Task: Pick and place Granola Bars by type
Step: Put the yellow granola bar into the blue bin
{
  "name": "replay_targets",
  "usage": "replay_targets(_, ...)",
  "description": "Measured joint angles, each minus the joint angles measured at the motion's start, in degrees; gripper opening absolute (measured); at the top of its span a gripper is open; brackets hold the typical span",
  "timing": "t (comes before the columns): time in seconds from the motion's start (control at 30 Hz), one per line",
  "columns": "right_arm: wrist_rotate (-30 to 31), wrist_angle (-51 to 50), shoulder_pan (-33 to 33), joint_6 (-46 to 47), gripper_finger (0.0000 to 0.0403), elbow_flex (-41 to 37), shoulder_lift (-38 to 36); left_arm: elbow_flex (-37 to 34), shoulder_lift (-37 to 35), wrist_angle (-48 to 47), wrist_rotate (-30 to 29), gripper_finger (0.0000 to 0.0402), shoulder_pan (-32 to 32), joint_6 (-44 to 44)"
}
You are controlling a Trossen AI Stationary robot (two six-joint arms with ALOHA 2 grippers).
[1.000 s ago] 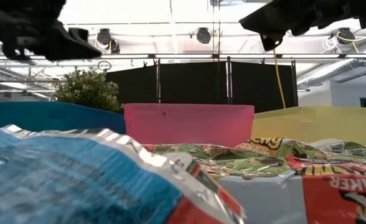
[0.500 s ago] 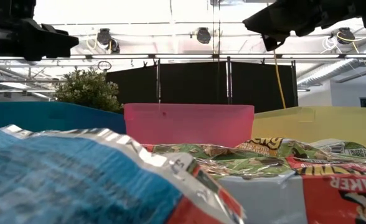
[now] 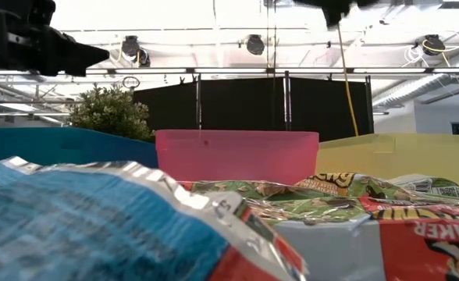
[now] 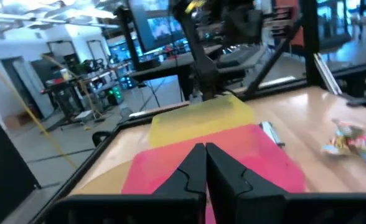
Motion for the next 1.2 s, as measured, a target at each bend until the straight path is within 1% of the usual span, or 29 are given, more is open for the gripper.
replay_targets(0.1,3.40,-9.45,3.69,-0.88,0.0000,10.52,6.63,-0.10,0.04,-0.16,-0.69,0.0031,0.00,-2.86)
replay_targets(0.17,5.18,-13.66,5.82,-1.24,0.0000,18.27,12.10,-0.60,0.04,-0.29,-0.69,0.0036,0.00,-4.32)
replay_targets(0.2,7.09,-16.80,6.91,-0.50,0.0000,21.92,14.61,-0.71,0.06,-0.33,-0.69,0.0038,0.00,-4.72)
replay_targets(0.3,13.94,-28.21,9.50,6.15,0.0000,31.81,21.55,-0.72,0.05,1.04,-1.18,0.0039,0.00,-6.66)
replay_targets(0.37,16.24,-34.90,11.01,12.27,0.0000,36.73,25.67,-0.72,0.04,2.85,-1.96,0.0039,0.00,-8.20)
replay_targets(0.43,16.60,-37.94,12.44,18.17,0.0000,40.36,29.92,-0.72,0.03,4.18,-2.51,0.0039,0.00,-9.39)
replay_targets(0.53,15.21,-39.54,14.80,26.54,0.0000,43.64,36.60,-0.74,0.06,5.93,-2.88,0.0039,0.02,-9.80)
replay_targets(0.6,12.63,-41.04,16.17,33.33,0.0000,45.62,40.64,-0.74,0.04,7.03,-3.54,0.0039,0.02,-9.83)
replay_targets(0.7,8.37,-43.34,17.64,44.68,0.0000,47.83,44.48,-0.74,0.05,5.64,-4.12,0.0039,0.04,-10.74)
replay_targets(0.77,7.26,-43.20,18.34,49.28,0.0000,47.92,46.24,-0.74,0.37,3.97,-4.15,0.0039,0.04,-11.68)
replay_targets(0.87,6.49,-44.13,19.12,52.78,0.0008,47.86,49.45,-0.76,0.87,1.39,-4.15,0.0040,0.04,-12.35)
replay_targets(0.93,5.21,-45.14,19.25,54.88,0.0025,47.79,50.91,-0.76,1.14,1.72,-4.15,0.0040,0.04,-12.37)
replay_targets(1.0,3.40,-46.82,18.82,56.96,0.0052,47.81,51.51,-0.76,1.54,2.62,-4.13,0.0040,0.04,-12.25)
replay_targets(1.07,1.54,-49.95,18.12,59.52,0.0085,47.81,51.92,-0.76,1.55,2.88,-4.12,0.0040,0.04,-12.36)
replay_targets(1.2,1.23,-54.73,17.55,63.75,0.0158,47.79,52.13,-0.76,1.57,2.84,-4.13,0.0040,0.04,-12.10)
